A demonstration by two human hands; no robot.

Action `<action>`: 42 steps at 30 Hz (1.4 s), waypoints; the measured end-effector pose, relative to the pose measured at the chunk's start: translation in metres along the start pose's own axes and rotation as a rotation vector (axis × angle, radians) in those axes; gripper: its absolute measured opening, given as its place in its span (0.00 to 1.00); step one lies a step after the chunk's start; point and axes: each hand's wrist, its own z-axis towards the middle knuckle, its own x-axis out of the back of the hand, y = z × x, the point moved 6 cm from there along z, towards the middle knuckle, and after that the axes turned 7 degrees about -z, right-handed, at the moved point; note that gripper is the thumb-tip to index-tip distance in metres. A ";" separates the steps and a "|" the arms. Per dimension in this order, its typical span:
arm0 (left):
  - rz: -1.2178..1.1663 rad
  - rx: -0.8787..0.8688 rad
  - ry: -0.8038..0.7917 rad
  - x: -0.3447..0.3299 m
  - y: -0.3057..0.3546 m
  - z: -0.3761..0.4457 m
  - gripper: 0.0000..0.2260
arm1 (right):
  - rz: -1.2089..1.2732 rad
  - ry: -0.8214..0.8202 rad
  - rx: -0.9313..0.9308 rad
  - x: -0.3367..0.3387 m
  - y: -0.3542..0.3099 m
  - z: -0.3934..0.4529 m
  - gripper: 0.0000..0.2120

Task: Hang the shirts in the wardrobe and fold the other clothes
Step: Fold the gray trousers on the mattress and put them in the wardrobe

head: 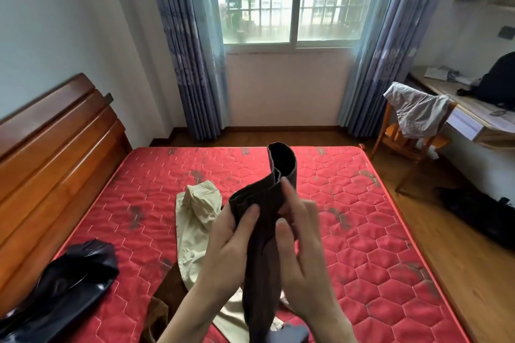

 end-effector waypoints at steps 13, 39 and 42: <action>0.053 0.003 -0.152 0.030 0.037 0.061 0.09 | 0.251 0.054 -0.230 0.037 0.040 0.094 0.04; 0.264 -0.248 -0.362 -0.210 -0.056 0.160 0.03 | -0.187 -0.216 -0.259 0.294 0.140 0.123 0.15; 0.345 -0.163 -0.416 -0.236 -0.081 0.171 0.03 | -0.170 -0.381 -0.296 0.318 0.173 0.130 0.16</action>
